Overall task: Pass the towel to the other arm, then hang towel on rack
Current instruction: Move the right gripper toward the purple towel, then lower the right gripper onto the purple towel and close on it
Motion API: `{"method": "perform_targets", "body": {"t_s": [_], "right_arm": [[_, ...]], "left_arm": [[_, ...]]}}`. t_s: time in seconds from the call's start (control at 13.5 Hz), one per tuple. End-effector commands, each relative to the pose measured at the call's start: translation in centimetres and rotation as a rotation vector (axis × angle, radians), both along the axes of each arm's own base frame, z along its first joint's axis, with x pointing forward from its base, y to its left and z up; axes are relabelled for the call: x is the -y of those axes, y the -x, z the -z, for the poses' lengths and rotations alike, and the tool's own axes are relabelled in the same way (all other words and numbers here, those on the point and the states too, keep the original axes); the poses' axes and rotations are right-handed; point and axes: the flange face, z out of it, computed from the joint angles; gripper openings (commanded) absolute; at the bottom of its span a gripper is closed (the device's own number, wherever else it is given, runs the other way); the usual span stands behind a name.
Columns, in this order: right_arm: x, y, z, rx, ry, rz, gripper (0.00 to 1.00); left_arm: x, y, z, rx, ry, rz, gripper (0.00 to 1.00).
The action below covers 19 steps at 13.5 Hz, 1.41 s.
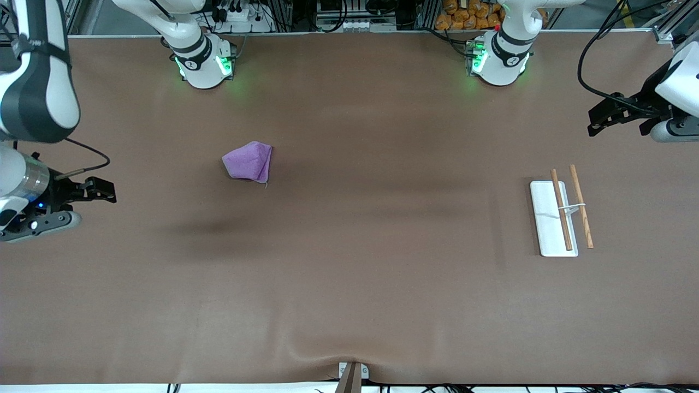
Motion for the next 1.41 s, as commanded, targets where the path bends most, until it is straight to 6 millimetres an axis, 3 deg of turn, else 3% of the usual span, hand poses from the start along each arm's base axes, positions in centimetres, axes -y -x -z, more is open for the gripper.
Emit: {"method": "perform_targets", "body": {"t_s": [0.0, 0.22, 0.52, 0.97, 1.34], "right_arm": [[2.8, 0.9, 2.8, -0.101, -0.151, 0.161, 1.0], [5.5, 1.9, 6.0, -0.193, -0.296, 0.274, 1.0], [4.4, 4.6, 10.8, -0.338, -0.404, 0.325, 1.0], [4.7, 9.9, 20.4, -0.522, -0.628, 0.52, 1.0], [3.5, 12.1, 25.7, -0.559, -0.661, 0.578, 1.0]], "left_arm": [[-0.2, -0.1, 0.3, -0.006, 0.015, 0.014, 1.0], [-0.2, -0.5, 1.1, -0.02, 0.015, 0.014, 1.0], [-0.3, -0.9, 1.7, -0.024, 0.012, 0.014, 1.0], [0.6, -1.1, 2.1, -0.024, 0.013, 0.028, 1.0], [0.9, -1.0, 2.5, -0.034, 0.011, 0.026, 1.0]]}}
